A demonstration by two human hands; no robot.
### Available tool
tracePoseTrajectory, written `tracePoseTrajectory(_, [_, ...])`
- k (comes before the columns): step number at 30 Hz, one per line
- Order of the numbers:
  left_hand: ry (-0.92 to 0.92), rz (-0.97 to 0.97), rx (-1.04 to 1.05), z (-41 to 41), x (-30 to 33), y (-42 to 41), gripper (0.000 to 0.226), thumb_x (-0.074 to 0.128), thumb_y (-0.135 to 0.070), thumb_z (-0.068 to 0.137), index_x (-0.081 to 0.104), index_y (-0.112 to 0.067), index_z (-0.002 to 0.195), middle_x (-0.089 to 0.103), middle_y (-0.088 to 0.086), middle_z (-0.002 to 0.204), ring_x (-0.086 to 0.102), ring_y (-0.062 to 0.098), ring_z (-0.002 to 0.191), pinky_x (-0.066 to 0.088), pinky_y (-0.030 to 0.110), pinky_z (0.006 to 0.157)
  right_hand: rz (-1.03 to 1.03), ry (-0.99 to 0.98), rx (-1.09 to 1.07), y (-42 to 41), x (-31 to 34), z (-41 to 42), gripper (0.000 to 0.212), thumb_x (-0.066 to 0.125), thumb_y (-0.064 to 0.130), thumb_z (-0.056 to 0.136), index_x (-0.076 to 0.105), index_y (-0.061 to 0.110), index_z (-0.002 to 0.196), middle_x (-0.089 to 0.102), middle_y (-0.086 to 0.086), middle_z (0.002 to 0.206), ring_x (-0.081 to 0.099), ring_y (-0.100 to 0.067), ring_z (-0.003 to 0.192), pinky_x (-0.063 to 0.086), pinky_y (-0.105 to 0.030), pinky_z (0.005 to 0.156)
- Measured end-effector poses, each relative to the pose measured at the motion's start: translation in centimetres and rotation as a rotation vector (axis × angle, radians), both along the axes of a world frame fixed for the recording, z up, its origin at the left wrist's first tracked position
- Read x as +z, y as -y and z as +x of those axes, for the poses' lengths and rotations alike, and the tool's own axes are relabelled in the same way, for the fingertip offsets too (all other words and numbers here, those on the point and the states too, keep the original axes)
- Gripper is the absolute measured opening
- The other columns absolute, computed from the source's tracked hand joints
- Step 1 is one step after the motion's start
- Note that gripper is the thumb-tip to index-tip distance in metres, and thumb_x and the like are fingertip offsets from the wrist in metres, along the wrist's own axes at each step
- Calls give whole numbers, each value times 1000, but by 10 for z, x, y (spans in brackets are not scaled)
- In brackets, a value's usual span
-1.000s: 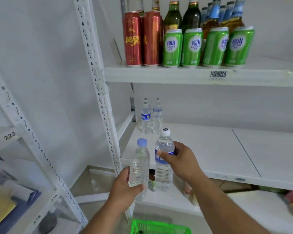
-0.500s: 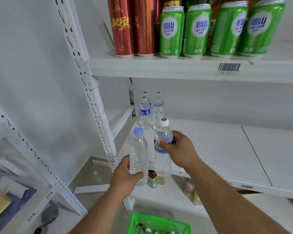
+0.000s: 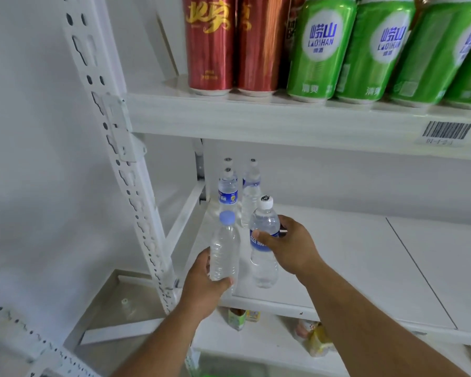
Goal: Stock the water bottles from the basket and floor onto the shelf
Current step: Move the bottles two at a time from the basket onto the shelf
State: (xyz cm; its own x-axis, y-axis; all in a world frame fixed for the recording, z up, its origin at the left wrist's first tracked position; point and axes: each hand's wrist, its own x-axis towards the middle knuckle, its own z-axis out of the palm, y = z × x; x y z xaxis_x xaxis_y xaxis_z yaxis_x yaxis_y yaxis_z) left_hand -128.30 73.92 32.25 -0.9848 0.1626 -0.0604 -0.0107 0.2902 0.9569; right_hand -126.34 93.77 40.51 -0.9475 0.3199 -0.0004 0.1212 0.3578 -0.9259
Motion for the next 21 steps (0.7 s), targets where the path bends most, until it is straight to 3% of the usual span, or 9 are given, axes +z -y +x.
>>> tracePoseTrajectory(2, [12, -12, 4, -18, -4, -4, 53, 82, -9, 74, 58, -35, 113, 69, -12, 103, 65, 3, 97, 51, 19, 79, 0, 12, -16, -3, -5, -17, 31, 80, 38, 80, 66, 35, 107, 71, 13, 99, 69, -11, 90, 53, -29, 82])
tracePoseTrajectory(5, [44, -21, 25, -47, -12, -12, 50, 83, -11, 73, 58, -34, 110, 69, -11, 100, 66, 4, 94, 48, 16, 71, 10, 33, -31, -9, -13, -44, 36, 80, 41, 78, 68, 35, 111, 71, 14, 99, 69, -12, 90, 55, -31, 83])
tracePoseTrajectory(9, [48, -46, 65, -81, -22, -23, 49, 85, -17, 71, 58, -37, 107, 69, -15, 96, 64, -1, 91, 47, 15, 69, -2, 45, -21, -18, -25, -73, 32, 80, 38, 80, 68, 35, 110, 71, 16, 95, 69, -9, 89, 55, -28, 79])
tracePoseTrajectory(14, [46, -57, 97, -120, -37, -38, 53, 85, -18, 70, 61, -33, 115, 70, -14, 102, 64, 4, 98, 51, 24, 81, -48, 49, -15, -27, -44, -100, 25, 80, 30, 80, 69, 35, 101, 72, 17, 88, 67, 1, 79, 49, -16, 69])
tracePoseTrajectory(21, [27, -41, 97, -157, -52, -48, 53, 82, -10, 70, 62, -27, 116, 71, -14, 98, 66, -1, 90, 52, 22, 75, -26, 36, -6, -29, -61, -129, 23, 81, 30, 80, 69, 32, 99, 73, 16, 88, 66, 3, 80, 47, -13, 68])
